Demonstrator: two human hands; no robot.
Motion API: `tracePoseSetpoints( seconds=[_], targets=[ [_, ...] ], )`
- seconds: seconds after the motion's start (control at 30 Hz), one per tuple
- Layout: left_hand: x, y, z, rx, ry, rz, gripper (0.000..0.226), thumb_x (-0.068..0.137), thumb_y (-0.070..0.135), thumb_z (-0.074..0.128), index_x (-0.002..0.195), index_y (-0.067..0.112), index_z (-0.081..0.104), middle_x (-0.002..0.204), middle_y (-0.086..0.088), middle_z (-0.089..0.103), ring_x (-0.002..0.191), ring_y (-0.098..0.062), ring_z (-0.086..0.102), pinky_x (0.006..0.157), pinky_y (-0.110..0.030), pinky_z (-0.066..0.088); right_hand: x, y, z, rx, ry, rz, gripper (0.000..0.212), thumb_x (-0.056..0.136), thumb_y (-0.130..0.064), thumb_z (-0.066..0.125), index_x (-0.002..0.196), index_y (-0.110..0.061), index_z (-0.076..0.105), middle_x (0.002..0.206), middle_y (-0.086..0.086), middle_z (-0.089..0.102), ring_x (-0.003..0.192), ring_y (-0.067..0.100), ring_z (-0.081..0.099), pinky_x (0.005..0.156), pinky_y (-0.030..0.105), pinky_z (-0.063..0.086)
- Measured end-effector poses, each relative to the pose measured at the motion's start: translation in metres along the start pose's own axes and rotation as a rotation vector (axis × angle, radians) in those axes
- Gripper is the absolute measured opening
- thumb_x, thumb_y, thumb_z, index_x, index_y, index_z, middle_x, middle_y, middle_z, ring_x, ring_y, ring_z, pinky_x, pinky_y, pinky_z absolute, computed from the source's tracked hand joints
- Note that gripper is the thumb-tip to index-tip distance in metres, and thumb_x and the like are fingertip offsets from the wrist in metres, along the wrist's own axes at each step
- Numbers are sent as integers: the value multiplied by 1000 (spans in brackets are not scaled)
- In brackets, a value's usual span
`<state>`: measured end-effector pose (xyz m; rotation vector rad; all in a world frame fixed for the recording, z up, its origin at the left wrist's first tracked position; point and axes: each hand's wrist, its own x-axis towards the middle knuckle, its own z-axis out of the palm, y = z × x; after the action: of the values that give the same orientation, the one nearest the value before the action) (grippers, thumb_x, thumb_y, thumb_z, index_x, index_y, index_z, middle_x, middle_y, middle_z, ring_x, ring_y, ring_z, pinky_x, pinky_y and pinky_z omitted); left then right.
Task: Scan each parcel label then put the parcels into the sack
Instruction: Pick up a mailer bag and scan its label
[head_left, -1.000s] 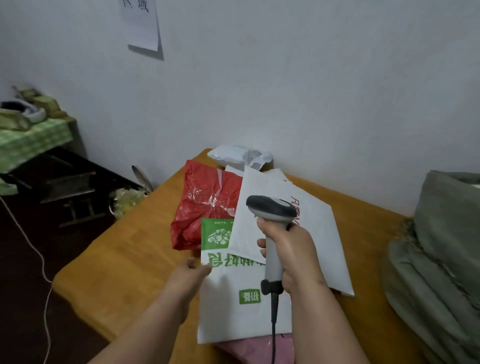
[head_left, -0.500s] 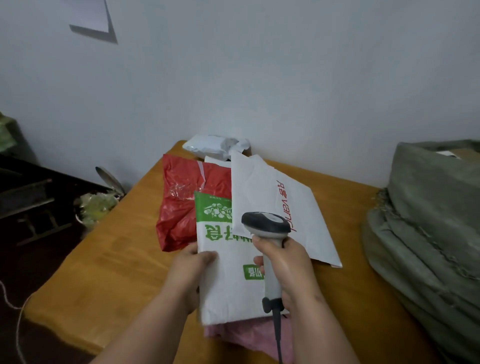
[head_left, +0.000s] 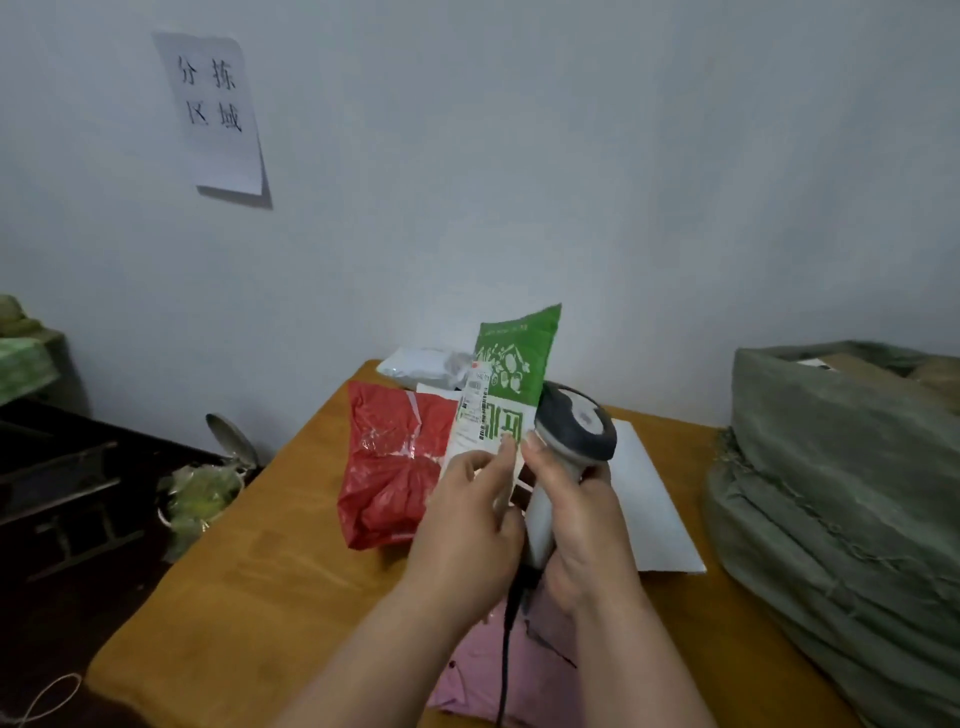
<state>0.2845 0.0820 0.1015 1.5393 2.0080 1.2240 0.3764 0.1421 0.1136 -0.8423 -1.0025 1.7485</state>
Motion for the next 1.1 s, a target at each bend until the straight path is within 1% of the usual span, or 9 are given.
tracePoseSetpoints(
  seconds=[0.1,0.23,0.3,0.37,0.47,0.6,0.77,0.97,1.1],
  targets=[
    [-2,18,2,-57,-38,45,58,83,9,56,138,28,54,130,6,43,120,-15,48,99,-36,46,-2,-9,-8,-39,16,-36,65,71,-21,87,131,-19,62,114,1,77,106,21,73,88,44,60],
    [-7,35,10,-415,-113,-30,36,81,27,70,115,40,70,127,25,55,110,7,56,90,-15,48,2,-25,-36,-57,118,-20,48,80,2,76,124,-11,66,107,8,78,99,30,75,88,56,59],
    [-4,35,14,-556,66,-126,26,88,22,72,108,38,73,122,18,64,102,3,62,83,-12,50,3,-37,-51,-45,152,-13,44,80,7,73,122,-5,67,102,12,78,93,32,75,81,50,61],
    [3,25,14,-491,274,-274,33,90,19,69,119,35,67,125,9,60,105,-9,62,88,-28,55,3,-50,-64,-30,153,-9,39,80,8,71,118,-1,69,100,14,78,88,32,76,70,41,61],
    [10,6,7,-370,370,-435,56,90,32,69,142,33,49,143,1,45,127,-27,50,102,-54,48,2,-67,-83,-2,65,60,24,79,5,67,100,-1,77,98,18,78,85,35,76,71,47,61],
    [12,5,-2,-581,286,-545,60,88,54,66,142,35,48,138,13,51,122,-21,54,92,-44,50,1,-78,-97,21,-52,192,44,60,-7,68,103,-2,76,101,22,76,87,39,75,70,50,60],
    [16,-6,-13,-905,200,-629,21,91,13,69,111,12,68,103,-15,76,98,-43,70,88,-68,51,2,-76,-88,-35,109,195,32,80,-5,68,112,-6,72,101,19,77,89,40,75,79,60,58],
    [24,-20,-30,-898,476,-588,10,94,9,64,101,17,63,98,-11,76,90,-37,72,79,-58,58,0,-75,-80,-181,498,-170,33,86,-35,77,112,-22,60,83,0,71,53,7,69,51,26,51],
    [30,-20,-36,-834,520,-506,12,96,11,60,97,23,62,103,-11,72,91,-37,68,80,-55,57,-8,-79,-59,-76,296,-95,22,85,-31,78,90,-13,67,70,4,69,50,13,65,48,29,53]
  ],
)
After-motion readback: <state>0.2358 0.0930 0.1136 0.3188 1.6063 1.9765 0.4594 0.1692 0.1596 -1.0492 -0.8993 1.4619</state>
